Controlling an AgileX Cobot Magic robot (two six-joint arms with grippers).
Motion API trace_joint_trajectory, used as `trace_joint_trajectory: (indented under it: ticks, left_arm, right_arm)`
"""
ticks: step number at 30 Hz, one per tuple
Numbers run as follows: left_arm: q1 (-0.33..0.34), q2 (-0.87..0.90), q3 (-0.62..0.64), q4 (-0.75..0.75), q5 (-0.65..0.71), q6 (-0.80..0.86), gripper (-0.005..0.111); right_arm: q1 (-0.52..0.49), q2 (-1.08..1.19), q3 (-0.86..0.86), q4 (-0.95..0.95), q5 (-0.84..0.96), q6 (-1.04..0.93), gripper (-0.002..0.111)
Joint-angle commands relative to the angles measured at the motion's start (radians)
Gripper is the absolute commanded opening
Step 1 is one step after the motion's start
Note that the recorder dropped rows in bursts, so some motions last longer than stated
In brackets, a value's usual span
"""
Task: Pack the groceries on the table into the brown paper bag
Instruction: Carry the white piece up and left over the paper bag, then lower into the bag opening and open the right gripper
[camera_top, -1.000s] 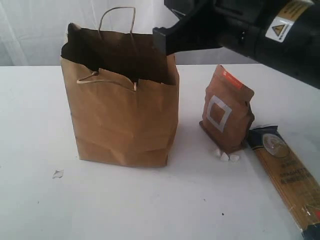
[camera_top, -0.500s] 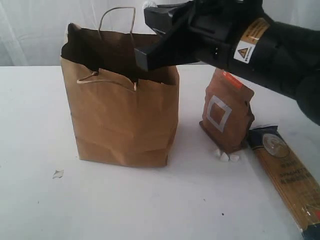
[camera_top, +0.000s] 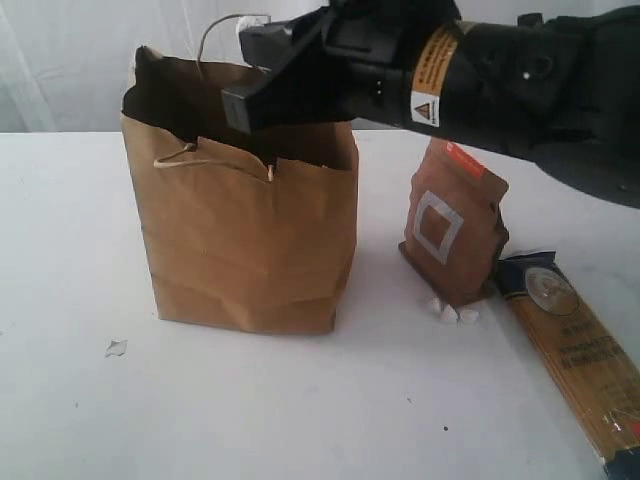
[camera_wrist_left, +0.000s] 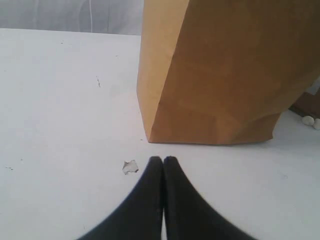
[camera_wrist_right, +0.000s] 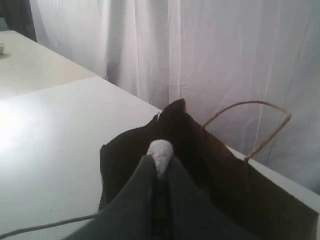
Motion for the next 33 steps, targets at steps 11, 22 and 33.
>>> trace_joint_trajectory:
  ticks: [11, 22, 33]
  left_arm:
    - [0.0, -0.005, 0.003, -0.007, -0.003, 0.0, 0.0]
    - [0.0, -0.005, 0.003, -0.007, -0.003, 0.0, 0.0]
    - [0.0, -0.005, 0.003, -0.007, -0.003, 0.0, 0.0]
  right_arm:
    - [0.077, 0.1, -0.134, -0.201, 0.1, 0.177, 0.0]
    - [0.115, 0.201, -0.207, -0.203, 0.136, 0.193, 0.0]
    - [0.115, 0.228, -0.233, -0.233, 0.178, 0.181, 0.042]
